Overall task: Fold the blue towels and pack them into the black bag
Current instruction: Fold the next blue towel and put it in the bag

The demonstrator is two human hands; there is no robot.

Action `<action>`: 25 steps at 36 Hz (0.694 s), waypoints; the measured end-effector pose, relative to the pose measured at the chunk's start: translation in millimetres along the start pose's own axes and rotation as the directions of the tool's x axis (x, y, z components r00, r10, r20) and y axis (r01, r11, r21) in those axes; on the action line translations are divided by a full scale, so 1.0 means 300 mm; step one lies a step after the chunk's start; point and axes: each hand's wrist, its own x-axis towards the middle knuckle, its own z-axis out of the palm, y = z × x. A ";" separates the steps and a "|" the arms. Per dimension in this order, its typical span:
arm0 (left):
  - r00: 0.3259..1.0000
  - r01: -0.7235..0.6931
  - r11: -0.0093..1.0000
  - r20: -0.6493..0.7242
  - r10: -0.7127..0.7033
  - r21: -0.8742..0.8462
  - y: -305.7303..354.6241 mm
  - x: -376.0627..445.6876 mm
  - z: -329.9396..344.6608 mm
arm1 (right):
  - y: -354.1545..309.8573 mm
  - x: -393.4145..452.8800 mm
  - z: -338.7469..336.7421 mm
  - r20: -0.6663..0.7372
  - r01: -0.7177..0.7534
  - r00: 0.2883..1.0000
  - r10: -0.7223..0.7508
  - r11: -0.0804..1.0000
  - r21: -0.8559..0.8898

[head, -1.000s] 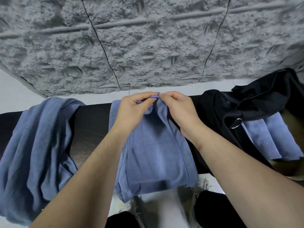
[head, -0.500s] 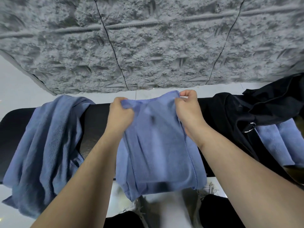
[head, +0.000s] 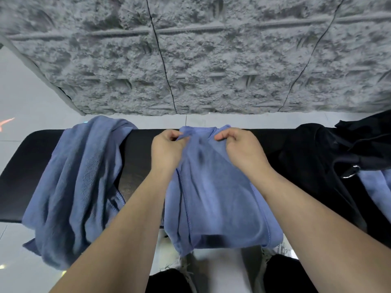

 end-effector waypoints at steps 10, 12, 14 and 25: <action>0.921 -0.310 0.949 0.232 0.313 -0.050 0.019 -0.105 0.072 | -0.042 -0.032 -0.044 0.214 -0.285 0.953 0.213 0.869 0.403; 0.882 -0.376 0.926 0.294 0.368 -0.032 0.014 -0.118 0.080 | -0.034 -0.033 -0.047 0.221 -0.287 0.952 0.214 0.877 0.386; 0.855 -0.412 0.911 0.342 0.390 -0.010 0.012 -0.127 0.088 | -0.021 -0.029 -0.039 0.205 -0.281 0.954 0.219 0.893 0.351; 0.901 -0.264 0.963 0.344 0.264 -0.047 0.055 -0.141 0.074 | -0.018 -0.026 -0.059 0.280 -0.368 0.929 0.243 0.701 0.611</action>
